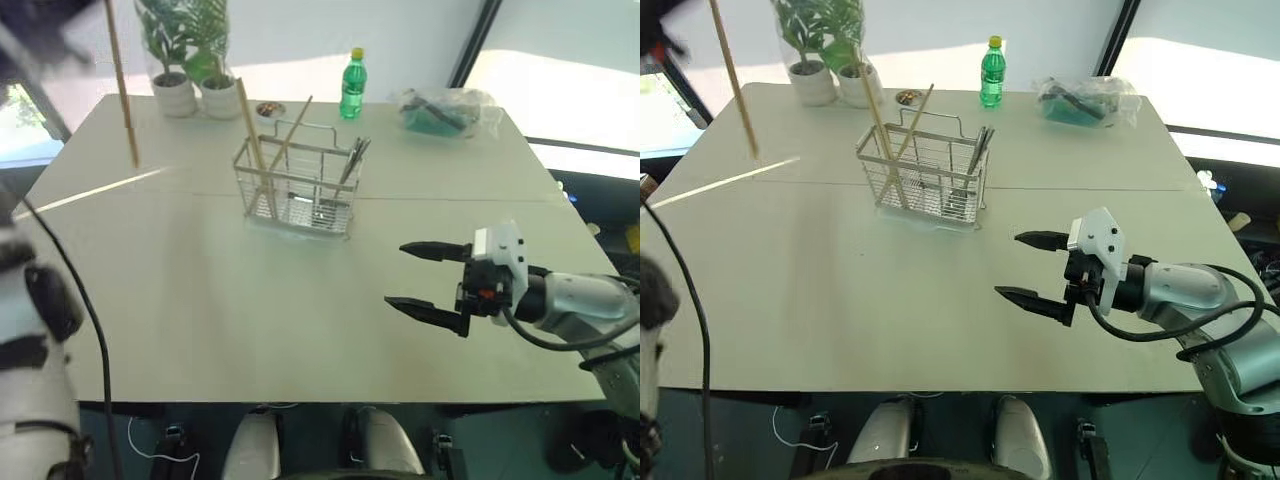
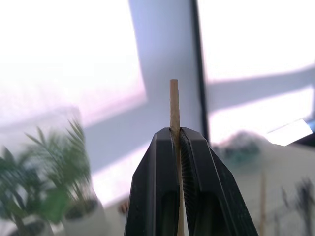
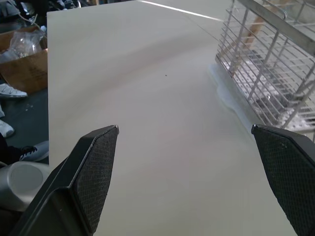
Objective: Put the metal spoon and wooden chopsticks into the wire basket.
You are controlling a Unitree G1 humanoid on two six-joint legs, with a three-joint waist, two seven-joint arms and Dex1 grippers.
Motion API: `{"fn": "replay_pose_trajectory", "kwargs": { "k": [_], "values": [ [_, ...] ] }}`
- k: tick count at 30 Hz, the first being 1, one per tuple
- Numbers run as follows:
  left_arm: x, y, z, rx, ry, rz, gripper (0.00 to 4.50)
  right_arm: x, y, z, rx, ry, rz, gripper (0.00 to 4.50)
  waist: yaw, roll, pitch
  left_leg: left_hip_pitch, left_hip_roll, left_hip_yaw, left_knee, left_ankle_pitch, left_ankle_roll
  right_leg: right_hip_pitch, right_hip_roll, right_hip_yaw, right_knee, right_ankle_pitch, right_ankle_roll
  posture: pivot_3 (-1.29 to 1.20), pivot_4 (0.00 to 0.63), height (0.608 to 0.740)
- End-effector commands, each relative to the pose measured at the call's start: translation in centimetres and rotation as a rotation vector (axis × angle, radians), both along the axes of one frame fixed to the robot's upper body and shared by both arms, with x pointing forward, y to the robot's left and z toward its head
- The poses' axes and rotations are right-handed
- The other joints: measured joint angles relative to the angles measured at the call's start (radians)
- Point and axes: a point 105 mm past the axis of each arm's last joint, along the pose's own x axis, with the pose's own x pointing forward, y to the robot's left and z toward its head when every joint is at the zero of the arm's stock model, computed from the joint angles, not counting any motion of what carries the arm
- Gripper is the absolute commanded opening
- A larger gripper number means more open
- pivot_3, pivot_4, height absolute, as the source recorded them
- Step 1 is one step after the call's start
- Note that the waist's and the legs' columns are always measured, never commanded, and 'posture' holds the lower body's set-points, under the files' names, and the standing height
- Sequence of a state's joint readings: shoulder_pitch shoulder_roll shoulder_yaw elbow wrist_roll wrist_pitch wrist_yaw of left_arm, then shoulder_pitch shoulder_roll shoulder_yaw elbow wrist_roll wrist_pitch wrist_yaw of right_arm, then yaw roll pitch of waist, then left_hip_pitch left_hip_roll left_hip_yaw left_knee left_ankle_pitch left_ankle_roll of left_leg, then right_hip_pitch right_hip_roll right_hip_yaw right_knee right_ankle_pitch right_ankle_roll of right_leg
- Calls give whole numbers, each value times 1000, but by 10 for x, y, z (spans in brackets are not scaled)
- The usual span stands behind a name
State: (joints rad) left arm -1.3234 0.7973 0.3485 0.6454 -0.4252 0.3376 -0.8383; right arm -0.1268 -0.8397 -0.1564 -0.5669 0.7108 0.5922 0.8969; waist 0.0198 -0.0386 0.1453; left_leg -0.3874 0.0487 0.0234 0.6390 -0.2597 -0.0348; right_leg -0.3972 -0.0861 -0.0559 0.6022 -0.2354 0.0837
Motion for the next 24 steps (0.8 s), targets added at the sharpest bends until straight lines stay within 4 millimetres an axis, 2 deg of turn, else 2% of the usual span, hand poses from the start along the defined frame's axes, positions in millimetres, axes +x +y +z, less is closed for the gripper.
{"fn": "replay_pose_trajectory", "kwargs": {
  "k": [1,3,5,10,17,24],
  "values": [
    [6,-6,23,-127,-89,28,68,1,4,4,14,-24,8,4500,-2,1,-1,1,0,0,0,0,0,2,0,0,-1,0,0,0,150,717],
    [21,-27,21,-146,-101,20,68,1,6,4,21,-27,7,4500,-2,2,-1,3,-1,1,0,-1,1,5,-1,0,-2,0,1,0,150,717],
    [30,-39,20,-159,-112,19,68,0,8,4,27,-28,5,4500,-2,2,-1,4,-1,1,0,0,1,5,-1,0,-2,0,1,0,150,717],
    [55,-73,-5,-153,-54,-20,68,-3,9,4,44,-29,-22,4500,-9,2,0,1,-1,1,1,0,1,2,-1,0,-2,1,3,0,150,717],
    [72,-98,-34,-143,7,-55,68,-6,9,2,63,-27,-63,4500,-7,2,0,0,0,2,0,-1,1,0,-1,0,0,1,3,0,150,717],
    [84,-112,-88,-66,119,-69,68,-5,6,3,70,-37,-95,4500,-7,3,-1,1,-1,2,1,-1,1,1,-1,0,-1,1,3,0,150,717]
  ]
}}
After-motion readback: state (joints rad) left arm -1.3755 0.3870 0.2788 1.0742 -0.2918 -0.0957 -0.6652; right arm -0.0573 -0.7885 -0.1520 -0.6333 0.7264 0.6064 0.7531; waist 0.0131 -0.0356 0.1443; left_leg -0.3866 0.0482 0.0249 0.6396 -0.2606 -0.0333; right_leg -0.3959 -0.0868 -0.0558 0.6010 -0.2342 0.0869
